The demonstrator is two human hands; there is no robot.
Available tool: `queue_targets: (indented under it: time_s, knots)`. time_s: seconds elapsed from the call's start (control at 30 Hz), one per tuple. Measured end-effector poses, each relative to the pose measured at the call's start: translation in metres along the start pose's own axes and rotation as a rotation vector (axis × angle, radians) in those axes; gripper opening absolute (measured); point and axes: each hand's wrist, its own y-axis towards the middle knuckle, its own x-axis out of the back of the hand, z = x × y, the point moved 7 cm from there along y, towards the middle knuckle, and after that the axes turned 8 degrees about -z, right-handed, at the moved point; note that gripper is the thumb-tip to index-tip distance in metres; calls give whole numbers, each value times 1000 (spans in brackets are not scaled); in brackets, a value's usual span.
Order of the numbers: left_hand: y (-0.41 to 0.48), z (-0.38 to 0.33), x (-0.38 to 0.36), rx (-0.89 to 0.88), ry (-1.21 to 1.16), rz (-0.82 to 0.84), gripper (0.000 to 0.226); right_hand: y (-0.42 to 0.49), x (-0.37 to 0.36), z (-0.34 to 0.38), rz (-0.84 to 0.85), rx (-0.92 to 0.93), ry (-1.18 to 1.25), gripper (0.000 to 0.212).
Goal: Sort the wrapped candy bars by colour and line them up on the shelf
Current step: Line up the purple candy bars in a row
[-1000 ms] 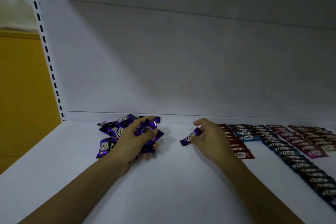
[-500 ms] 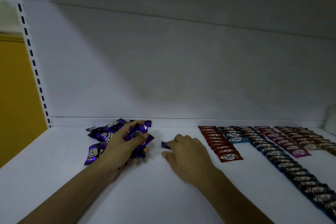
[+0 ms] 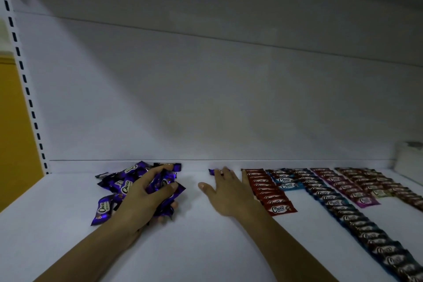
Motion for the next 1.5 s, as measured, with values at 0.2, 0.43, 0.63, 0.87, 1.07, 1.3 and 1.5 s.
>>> queue_targets:
  time_s: [0.2,0.43,0.63,0.87,1.07,1.3,1.5]
  knots:
    - [-3,-3,-1,-15,17,-34,30,0,10,-2,-118,-10,-27,76]
    - [-4,-12,0,-124,25,-127,36,-29,38,53,-13,18,1152,51]
    - [-4,-17,5,-156,84,-165,37,-39,43,63,34,-46,1336,12]
    - [-11,-17,-6,-102,9,-78,37,-30,45,36,-14,-221,1501,6]
    - [-11,-25,-2,-201,76,-110,42,-30,38,39,81,-204,1466,13]
    - [-17,-37,0,-484,444,-110,62,-32,33,40,226,-221,1531,16]
    - [-33,-58,-15,-1050,1132,26,90,-41,33,49,377,-227,1591,23]
